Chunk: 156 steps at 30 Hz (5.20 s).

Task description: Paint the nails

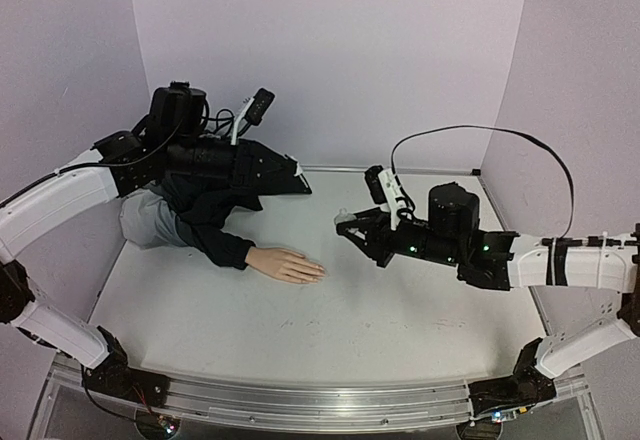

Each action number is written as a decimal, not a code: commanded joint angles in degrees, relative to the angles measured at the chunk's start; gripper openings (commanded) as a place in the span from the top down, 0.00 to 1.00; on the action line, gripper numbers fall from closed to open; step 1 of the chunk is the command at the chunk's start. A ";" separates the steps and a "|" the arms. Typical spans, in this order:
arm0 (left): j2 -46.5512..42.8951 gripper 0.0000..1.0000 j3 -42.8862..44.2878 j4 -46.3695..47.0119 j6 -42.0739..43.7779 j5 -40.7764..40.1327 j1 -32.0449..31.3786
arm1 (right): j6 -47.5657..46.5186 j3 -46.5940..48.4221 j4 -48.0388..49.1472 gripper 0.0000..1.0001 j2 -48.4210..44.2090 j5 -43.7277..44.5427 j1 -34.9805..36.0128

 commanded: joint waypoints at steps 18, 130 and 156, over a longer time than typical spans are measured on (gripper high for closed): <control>-5.18 1.00 -4.67 3.35 6.18 2.33 0.31 | -2.33 11.17 17.65 1.00 10.91 -2.77 5.17; 7.18 1.00 2.11 -15.11 -3.72 -23.18 -3.29 | -24.21 35.86 31.27 1.00 30.81 42.78 15.46; 2.64 1.00 -3.97 -15.35 18.99 20.90 -4.17 | 11.89 33.45 17.30 1.00 17.61 -60.37 -2.96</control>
